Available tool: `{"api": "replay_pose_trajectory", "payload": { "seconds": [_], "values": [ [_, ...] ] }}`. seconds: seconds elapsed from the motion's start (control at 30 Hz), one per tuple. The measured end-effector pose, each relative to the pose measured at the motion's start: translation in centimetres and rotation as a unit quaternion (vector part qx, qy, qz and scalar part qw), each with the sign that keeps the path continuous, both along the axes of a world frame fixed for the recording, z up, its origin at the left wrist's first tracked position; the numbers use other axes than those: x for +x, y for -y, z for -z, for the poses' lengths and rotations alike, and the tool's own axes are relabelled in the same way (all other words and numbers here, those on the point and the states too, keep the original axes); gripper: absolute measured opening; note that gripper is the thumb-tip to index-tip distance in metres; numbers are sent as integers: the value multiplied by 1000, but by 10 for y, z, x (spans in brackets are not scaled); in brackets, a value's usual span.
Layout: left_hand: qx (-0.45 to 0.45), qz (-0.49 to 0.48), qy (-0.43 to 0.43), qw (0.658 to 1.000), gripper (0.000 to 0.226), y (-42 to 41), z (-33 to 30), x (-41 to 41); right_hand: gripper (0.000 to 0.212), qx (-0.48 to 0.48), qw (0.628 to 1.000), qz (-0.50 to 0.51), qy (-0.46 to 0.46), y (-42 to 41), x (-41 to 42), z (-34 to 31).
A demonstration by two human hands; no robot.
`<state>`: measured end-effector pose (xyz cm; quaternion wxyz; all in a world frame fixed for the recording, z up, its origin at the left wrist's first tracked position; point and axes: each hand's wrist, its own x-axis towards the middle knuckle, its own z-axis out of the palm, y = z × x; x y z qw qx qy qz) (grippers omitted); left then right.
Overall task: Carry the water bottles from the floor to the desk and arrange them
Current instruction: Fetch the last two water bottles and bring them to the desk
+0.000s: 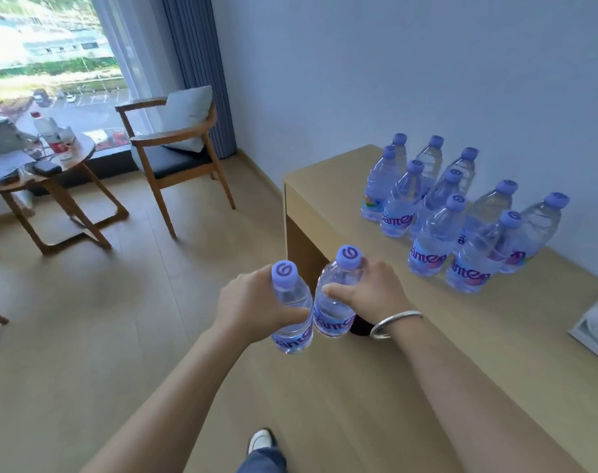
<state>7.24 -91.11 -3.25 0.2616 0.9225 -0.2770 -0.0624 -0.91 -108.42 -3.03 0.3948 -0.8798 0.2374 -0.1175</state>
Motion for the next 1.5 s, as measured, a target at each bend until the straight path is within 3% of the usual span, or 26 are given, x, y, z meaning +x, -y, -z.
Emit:
{"api": "replay_pose_trajectory", "payload": {
  "seconds": [0.23, 0.53, 0.83, 1.2, 1.33, 1.5],
  "values": [
    [15, 65, 21, 998, 39, 31, -11, 117, 29, 49, 989, 137, 26, 27, 78, -9],
    [23, 153, -7, 988, 39, 114, -4, 199, 31, 40, 961, 267, 51, 86, 125, -6],
    [41, 221, -14, 974, 35, 217, 11, 243, 38, 32, 949, 314, -1, 144, 154, 22],
    [42, 289, -36, 956, 36, 280, 24, 267, 32, 15, 941, 336, 36, 152, 168, 39],
    [56, 346, -72, 934, 34, 287, 25, 281, 55, -11, 930, 365, 47, 139, 174, 40],
    [18, 404, -156, 901, 45, 287, 32, 290, 81, -14, 881, 469, 63, 119, 182, 47]
  ]
}}
